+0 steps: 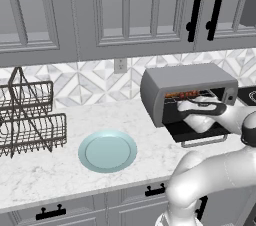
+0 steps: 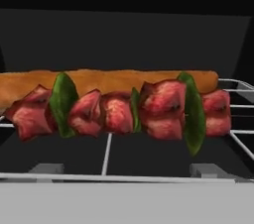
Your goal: Pick up the kebab skewer and baguette bread, and place them inside the toaster oven. Close the toaster oven door and start by setting the timer.
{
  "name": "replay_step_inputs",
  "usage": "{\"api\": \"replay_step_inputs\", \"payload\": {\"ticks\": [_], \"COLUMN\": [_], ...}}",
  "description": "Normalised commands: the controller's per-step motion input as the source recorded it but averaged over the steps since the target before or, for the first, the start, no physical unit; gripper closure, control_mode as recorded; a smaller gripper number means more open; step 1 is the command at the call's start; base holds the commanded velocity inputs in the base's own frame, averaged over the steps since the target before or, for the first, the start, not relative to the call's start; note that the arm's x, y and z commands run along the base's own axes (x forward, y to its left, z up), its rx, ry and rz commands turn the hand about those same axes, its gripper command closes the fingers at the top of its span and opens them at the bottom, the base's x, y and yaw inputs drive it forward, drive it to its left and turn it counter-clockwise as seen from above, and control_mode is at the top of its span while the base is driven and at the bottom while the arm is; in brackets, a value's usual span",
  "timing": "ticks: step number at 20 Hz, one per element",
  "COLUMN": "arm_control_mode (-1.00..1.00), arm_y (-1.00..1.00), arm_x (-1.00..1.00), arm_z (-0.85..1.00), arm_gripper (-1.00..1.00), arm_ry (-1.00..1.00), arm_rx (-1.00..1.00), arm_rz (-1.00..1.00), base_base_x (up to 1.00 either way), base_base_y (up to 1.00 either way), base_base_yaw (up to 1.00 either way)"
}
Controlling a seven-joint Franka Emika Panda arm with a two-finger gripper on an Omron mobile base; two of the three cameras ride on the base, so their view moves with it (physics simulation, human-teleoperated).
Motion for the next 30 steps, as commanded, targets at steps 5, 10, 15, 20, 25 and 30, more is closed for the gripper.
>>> {"api": "replay_step_inputs", "payload": {"ticks": [5, 10, 15, 20, 25, 30], "arm_control_mode": [-1.00, -1.00, -1.00, -1.00, -1.00, -1.00], "arm_y": [-0.23, -0.58, -0.61, -0.69, -0.70, -0.65], "arm_x": [-0.17, -0.82, -0.80, -0.63, -0.70, -0.58], "arm_z": [0.07, 0.33, 0.52, 0.59, 0.31, 0.01], "arm_gripper": [-1.00, -1.00, -1.00, -1.00, -1.00, -1.00], "arm_ry": [-0.01, 0.00, 0.01, 0.08, 0.05, 0.00], "arm_rx": [0.00, 0.00, 0.00, 0.00, 0.00, 0.00], "arm_rz": [0.00, 0.00, 0.00, 0.00, 0.01, 0.06], "base_base_x": [0.00, 0.00, 0.00, 0.00, 0.00, 0.00], "base_base_y": [0.00, 0.00, 0.00, 0.00, 0.00, 0.00], "base_base_yaw": [0.00, 0.00, 0.00, 0.00, 0.00, 0.00]}}
